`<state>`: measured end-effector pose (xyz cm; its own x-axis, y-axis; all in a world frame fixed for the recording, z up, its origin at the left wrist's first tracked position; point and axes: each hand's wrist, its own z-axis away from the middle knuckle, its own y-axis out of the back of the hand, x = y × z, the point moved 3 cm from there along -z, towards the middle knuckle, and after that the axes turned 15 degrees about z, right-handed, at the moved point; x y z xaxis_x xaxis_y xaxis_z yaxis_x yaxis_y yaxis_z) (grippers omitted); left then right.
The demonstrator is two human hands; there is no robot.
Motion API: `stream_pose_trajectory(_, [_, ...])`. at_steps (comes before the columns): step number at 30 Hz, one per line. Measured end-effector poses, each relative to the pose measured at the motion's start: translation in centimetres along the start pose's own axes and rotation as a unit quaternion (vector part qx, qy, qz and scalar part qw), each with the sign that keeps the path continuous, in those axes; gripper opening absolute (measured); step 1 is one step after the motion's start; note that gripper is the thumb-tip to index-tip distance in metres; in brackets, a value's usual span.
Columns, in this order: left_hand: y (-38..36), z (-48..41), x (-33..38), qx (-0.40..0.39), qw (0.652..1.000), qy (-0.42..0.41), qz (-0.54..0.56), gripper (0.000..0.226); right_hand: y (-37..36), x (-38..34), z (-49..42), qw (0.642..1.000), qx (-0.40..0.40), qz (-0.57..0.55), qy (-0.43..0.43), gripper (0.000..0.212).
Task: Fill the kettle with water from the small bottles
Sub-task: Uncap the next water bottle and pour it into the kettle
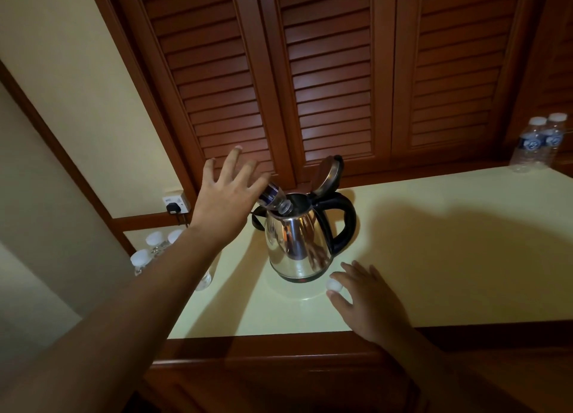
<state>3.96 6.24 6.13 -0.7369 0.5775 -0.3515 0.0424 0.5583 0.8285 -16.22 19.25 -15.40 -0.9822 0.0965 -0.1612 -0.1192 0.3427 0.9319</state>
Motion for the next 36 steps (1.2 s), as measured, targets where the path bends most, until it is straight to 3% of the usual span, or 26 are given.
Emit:
stream_pose_trajectory(6, [-1.0, 1.3, -0.6, -0.019, 0.991, 0.098, 0.088, 0.071, 0.4, -0.1, 0.1, 1.0, 0.01, -0.011, -0.003, 0.041])
stream_pose_trajectory(10, [-3.0, 2.8, -1.5, -0.031, 0.95, 0.198, 0.241, 0.063, 0.7, -0.2, 0.1, 1.0, 0.011, -0.02, -0.004, 0.041])
stream_pose_trajectory(12, [-3.5, 3.8, -1.5, -0.013, 0.895, 0.246, 0.372, 0.061, 0.8, -0.2, 0.2, 1.0, 0.017, -0.022, -0.003, 0.04])
stream_pose_trajectory(15, [-3.9, 6.2, -0.1, 0.014, 0.766, 0.296, 0.57, 0.049, 0.9, -0.2, 0.2, 0.999, 0.028, -0.031, 0.005, 0.039])
stream_pose_trajectory(17, [-4.6, 8.4, 1.2, 0.021, 0.702, 0.322, 0.635, 0.042, 1.1, -0.2, 0.2, 0.998, 0.04, -0.041, 0.009, 0.04])
stream_pose_trajectory(22, [-6.3, 13.4, 6.0, 0.029, 0.612, 0.32, 0.722, 0.023, 2.1, -0.5, 0.3, 0.99, 0.07, -0.118, 0.019, 0.035])
stream_pose_trajectory(30, [-8.2, 14.9, 10.3, 0.006, 0.56, 0.291, 0.776, 0.044, 3.0, 0.2, -0.2, 0.98, -0.001, -0.193, -0.049, 0.036])
stream_pose_trajectory(36, [-9.2, 15.0, 9.8, -0.028, 0.564, 0.278, 0.777, 0.038, 3.2, -0.1, 0.1, 0.977, -0.024, -0.213, -0.02, 0.033])
